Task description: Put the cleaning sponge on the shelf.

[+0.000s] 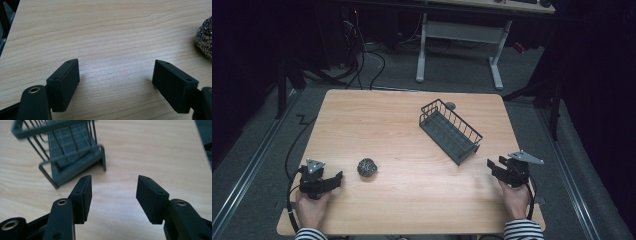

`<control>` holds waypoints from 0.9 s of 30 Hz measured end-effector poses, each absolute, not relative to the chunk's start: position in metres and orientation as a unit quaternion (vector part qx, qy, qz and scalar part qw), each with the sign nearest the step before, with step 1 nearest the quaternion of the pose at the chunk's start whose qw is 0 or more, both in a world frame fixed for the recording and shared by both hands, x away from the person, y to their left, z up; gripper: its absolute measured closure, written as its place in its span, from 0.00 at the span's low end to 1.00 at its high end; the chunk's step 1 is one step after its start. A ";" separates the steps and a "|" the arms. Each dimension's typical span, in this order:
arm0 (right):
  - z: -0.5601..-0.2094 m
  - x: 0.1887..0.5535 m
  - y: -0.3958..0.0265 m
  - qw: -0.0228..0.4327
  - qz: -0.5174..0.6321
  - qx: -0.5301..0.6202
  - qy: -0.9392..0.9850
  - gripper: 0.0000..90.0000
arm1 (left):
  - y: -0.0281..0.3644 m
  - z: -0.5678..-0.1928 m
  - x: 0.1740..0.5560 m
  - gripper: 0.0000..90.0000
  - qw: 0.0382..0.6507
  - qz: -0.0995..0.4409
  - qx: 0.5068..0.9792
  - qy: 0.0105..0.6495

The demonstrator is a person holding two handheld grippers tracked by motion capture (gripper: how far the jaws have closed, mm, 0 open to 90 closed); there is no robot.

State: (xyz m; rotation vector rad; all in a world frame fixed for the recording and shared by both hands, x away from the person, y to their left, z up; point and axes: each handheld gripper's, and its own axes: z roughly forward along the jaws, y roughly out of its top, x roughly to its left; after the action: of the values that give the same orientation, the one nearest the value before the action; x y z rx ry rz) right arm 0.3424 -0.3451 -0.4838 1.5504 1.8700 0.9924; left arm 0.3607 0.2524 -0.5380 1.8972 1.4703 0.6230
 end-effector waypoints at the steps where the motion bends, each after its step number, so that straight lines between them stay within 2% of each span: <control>1: -0.484 0.342 -0.345 0.256 0.366 0.571 0.689 0.51 | 0.252 -0.538 0.361 0.25 0.325 0.238 0.724 0.561; 6: -0.466 0.352 -0.341 0.275 0.375 0.560 0.685 0.52 | 0.253 -0.538 0.360 0.25 0.326 0.237 0.723 0.561; 16: -0.433 0.383 -0.335 0.268 0.374 0.562 0.687 0.55 | 0.253 -0.538 0.360 0.25 0.326 0.236 0.723 0.561; 27: -0.415 0.414 -0.318 0.262 0.360 0.554 0.703 0.54 | 0.253 -0.538 0.360 0.25 0.326 0.238 0.722 0.562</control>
State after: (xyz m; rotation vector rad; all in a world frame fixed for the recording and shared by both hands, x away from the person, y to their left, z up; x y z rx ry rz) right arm 0.4139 -0.3181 -0.4154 1.4990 1.9031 0.9736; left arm 0.3604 0.2527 -0.5379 1.8923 1.4734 0.6225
